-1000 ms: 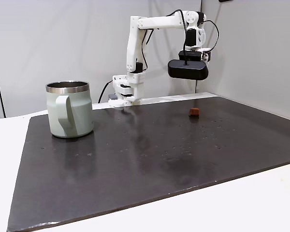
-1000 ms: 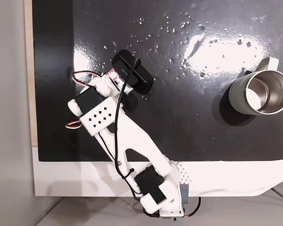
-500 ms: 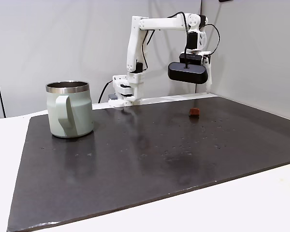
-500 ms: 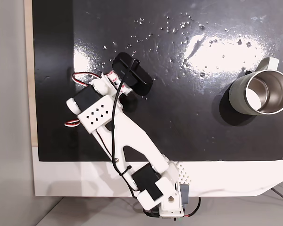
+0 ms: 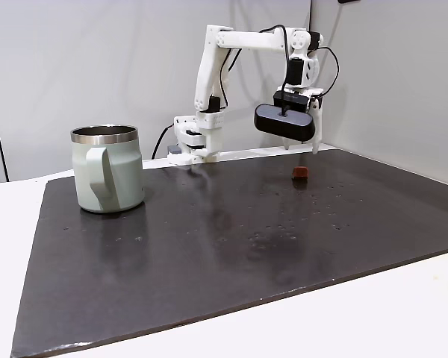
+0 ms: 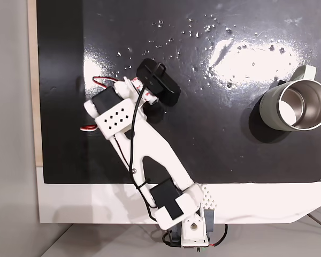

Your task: Grasp a cube and put it in the cup.

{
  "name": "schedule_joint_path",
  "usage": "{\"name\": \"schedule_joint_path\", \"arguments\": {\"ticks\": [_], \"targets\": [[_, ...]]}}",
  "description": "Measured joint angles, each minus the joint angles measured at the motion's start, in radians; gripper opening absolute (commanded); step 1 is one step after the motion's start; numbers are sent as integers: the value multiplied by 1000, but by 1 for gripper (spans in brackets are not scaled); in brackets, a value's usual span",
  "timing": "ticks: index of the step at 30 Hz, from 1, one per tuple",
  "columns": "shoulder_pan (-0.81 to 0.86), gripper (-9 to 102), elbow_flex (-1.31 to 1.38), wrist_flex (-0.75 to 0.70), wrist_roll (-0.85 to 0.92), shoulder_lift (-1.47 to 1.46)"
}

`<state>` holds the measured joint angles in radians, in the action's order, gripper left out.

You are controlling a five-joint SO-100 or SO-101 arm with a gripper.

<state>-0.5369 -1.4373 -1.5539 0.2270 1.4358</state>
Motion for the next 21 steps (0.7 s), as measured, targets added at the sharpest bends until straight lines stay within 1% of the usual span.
{"name": "schedule_joint_path", "arguments": {"ticks": [4, 21], "targets": [[38, 24, 0, 2, -2, -37], [0, 26, 25, 38, 20, -170]]}}
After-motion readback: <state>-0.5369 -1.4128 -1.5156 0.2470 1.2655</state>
